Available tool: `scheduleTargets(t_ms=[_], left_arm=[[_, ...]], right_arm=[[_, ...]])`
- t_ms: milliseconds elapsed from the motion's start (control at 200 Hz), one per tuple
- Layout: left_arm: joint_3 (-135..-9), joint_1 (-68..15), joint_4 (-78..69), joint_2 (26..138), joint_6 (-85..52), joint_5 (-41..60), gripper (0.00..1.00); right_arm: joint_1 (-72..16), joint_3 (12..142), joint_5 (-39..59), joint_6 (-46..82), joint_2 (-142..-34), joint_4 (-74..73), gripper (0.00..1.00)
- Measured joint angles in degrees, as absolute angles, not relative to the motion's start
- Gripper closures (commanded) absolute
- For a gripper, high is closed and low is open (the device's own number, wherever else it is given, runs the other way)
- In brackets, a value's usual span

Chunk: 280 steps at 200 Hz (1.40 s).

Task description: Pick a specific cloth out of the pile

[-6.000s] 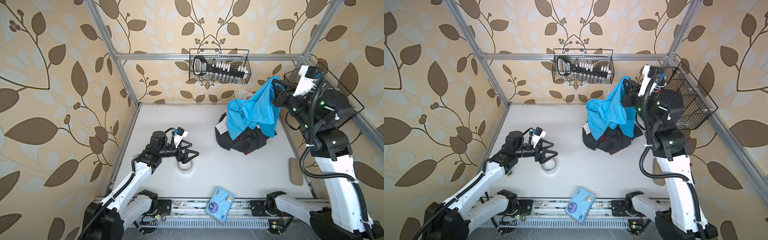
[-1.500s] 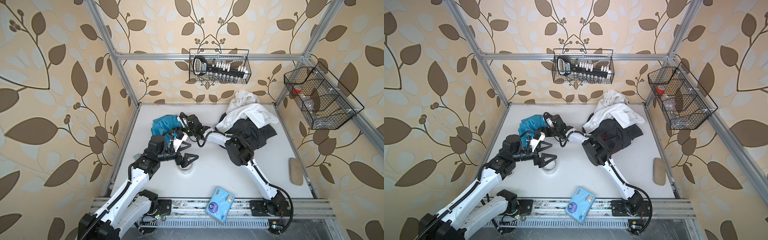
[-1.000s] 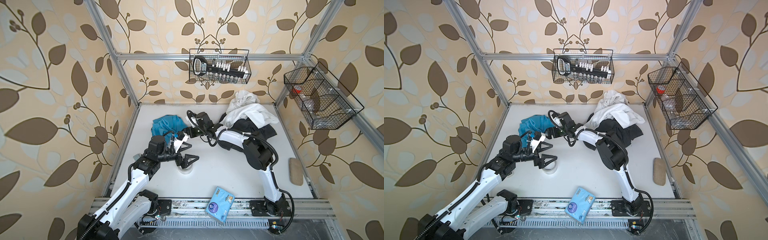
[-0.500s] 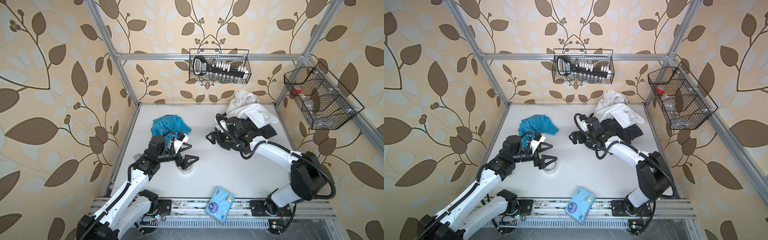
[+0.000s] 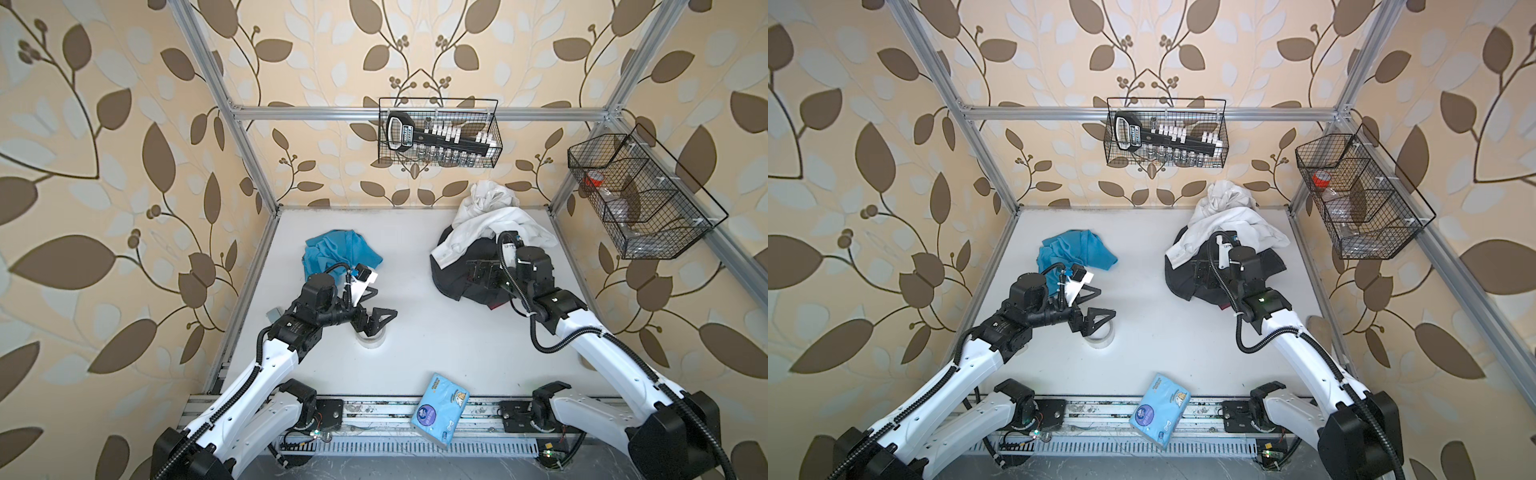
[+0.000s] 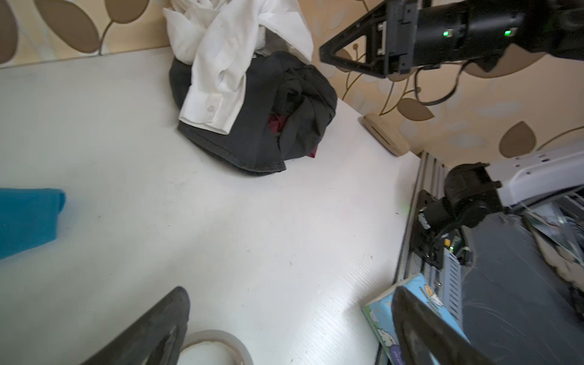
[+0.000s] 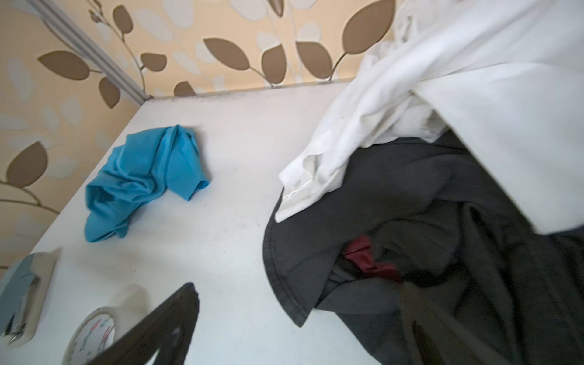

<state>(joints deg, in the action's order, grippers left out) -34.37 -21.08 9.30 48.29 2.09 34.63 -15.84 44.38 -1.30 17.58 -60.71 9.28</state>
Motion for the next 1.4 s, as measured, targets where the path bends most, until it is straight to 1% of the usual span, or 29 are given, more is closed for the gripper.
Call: scheduleTargets(t_ms=[115,265,340,460,590,730,905,1055,1230,1305,1399], left_arm=[[-34.3,-21.1,9.3,47.2,0.4,22.5,0.01],[-29.4,-21.1,4.2,45.4,-1.3,-0.8,0.01],[-25.7,-20.9,1.5,45.1,-1.6,-9.7,0.01],[-21.8,-19.5,-2.6,45.4,-1.6,-17.4,0.01],[-18.7,-16.4,-12.4,49.6,-1.7,-22.9,0.01],[-15.0,-11.4,-20.9,57.2,-2.5,-24.4,0.01],[-14.4,-7.0,-28.4,67.0,-3.4,-23.1,0.03],[-14.4,-6.3,-32.2,69.0,-2.8,-19.6,0.03],[-14.3,-5.7,-39.4,71.2,-1.3,-15.4,0.03],[-14.3,-5.5,-44.2,75.7,-1.0,-13.7,0.03],[-15.2,-5.5,-48.0,84.2,0.2,-11.4,0.04]], right_arm=[[-12.6,41.2,-5.9,18.6,-59.3,8.0,0.0],[-8.2,35.6,-9.7,18.8,-58.5,3.9,0.0],[-7.3,32.7,-11.3,18.1,-58.1,0.9,0.0],[-6.7,29.9,-13.2,16.5,-57.8,-3.8,0.0],[-5.0,26.4,-13.9,13.0,-58.0,-12.7,0.01],[-3.5,19.1,-14.4,10.9,-60.0,-24.3,0.01],[-2.4,15.6,-15.7,9.5,-68.0,-35.7,0.0],[-2.2,14.5,-17.7,8.4,-74.8,-45.9,0.01],[-1.0,12.5,-17.9,7.6,-77.5,-55.7,0.01],[-0.6,11.9,-17.5,7.6,-79.8,-59.5,0.01],[-0.4,11.7,-16.8,7.4,-82.1,-61.9,0.01]])
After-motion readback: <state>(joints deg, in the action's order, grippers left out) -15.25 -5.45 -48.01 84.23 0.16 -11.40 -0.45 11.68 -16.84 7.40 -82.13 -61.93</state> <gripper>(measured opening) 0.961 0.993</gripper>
